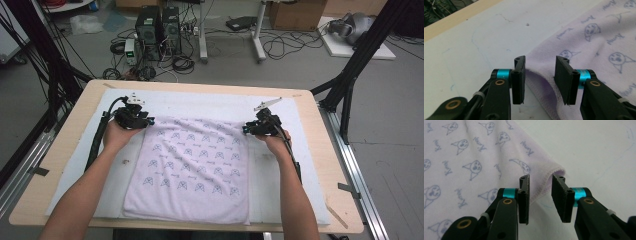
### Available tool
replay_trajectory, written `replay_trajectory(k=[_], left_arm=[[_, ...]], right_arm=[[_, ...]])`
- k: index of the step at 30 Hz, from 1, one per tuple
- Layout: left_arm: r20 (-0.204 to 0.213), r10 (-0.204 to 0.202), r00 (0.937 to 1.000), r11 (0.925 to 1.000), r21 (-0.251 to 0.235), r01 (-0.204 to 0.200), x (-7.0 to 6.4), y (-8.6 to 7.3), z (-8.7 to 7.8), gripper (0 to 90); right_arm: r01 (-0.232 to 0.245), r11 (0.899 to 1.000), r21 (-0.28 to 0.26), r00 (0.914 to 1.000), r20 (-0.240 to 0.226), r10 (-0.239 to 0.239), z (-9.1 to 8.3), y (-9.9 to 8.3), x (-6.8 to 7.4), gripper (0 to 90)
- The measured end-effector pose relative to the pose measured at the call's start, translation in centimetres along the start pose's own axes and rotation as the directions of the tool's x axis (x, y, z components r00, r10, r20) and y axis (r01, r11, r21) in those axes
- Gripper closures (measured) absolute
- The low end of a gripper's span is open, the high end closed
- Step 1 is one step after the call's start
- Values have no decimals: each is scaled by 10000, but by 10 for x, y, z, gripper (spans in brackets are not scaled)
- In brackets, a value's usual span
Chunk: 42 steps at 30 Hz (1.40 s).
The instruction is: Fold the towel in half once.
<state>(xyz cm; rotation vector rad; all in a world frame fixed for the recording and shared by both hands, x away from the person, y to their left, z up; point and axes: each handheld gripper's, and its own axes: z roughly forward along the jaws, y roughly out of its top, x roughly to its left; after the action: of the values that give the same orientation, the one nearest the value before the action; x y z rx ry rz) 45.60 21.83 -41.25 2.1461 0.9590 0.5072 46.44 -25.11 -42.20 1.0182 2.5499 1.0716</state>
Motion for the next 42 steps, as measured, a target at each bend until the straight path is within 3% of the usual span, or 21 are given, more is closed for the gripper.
replay_trajectory(k=[4, 6, 7, 9, 10, 12, 13, 15, 17, 20, 22, 23, 24, 26, 29, 34, 39, 42], left_arm=[[-166, 72, 9998, 9980, 634, -61, 0, -4, 10, 617], [-326, 110, 9994, 9964, 840, -83, 2, -6, 14, 730], [-619, 129, 9980, 9959, 906, -73, 2, -7, 15, 781], [-1032, -13, 9947, 9960, 887, 105, 4, -8, 18, 833], [-1184, -189, 9928, 9958, 870, 293, 5, -9, 19, 837], [-1364, -578, 9890, 9945, 786, 689, 8, -10, 20, 805], [-1518, -566, 9868, 9943, 810, 695, 8, -9, 20, 771], [-1635, -580, 9848, 9947, 739, 709, 7, -9, 19, 702], [-1499, -542, 9872, 9966, 532, 628, 6, -8, 14, 664], [-1310, -575, 9897, 9979, 211, 608, 6, -8, 5, 641], [-1190, -602, 9911, 9980, 97, 618, 7, -9, -3, 674], [-903, -617, 9940, 9980, 85, 628, 9, -9, -7, 695], [-834, -575, 9949, 9983, 34, 580, 9, -9, -11, 750], [-625, -566, 9964, 9978, -391, 543, 7, -12, -19, 785], [51, -380, 9993, 9977, -556, 382, 1, -18, -26, 766], [1296, 153, 9914, 9981, -604, -75, -18, -31, -33, 709], [1619, 709, 9843, 9953, -771, -590, -38, -46, -46, 670], [1729, 667, 9827, 9957, -750, -544, -40, -54, -51, 641]], right_arm=[[-27, 9997, -258, 9993, 374, 37, 7, 2, 0, 652], [-25, 9997, -229, 9971, 766, 42, 13, 3, 0, 659], [-94, 9997, -213, 9971, 755, 110, 16, 2, -1, 676], [-143, 9998, 100, 9953, 955, 133, 21, 1, -2, 773], [-277, 9996, -37, 9945, 1006, 279, 22, 1, -3, 809], [-520, 9984, -210, 9840, 1698, 548, 18, 1, -5, 843], [-685, 9973, -250, 9790, 1908, 720, 15, 1, -7, 844], [-1011, 9944, -300, 9777, 1820, 1049, 10, -2, -11, 818], [-1144, 9927, -374, 9846, 1283, 1184, 6, -4, -12, 761], [-914, 9940, -598, 9939, 558, 947, 2, -1, -7, 703], [-703, 9957, -604, 9965, 401, 727, 0, 1, -1, 675], [-716, 9954, -629, 9972, 185, 729, 0, 2, 2, 655], [-618, 9964, -585, 9980, 56, 622, 0, 4, 4, 633], [-421, 9980, -471, 9990, -183, 413, 0, 6, 12, 604], [-180, 9982, -574, 9991, -400, 158, 0, 5, 22, 589], [227, 9984, -512, 9974, -666, -260, 0, -3, 39, 561], [514, 9958, -763, 9939, -938, -585, -11, -14, 58, 518], [492, 9935, -1026, 9926, -1054, -600, -16, -21, 64, 500]])
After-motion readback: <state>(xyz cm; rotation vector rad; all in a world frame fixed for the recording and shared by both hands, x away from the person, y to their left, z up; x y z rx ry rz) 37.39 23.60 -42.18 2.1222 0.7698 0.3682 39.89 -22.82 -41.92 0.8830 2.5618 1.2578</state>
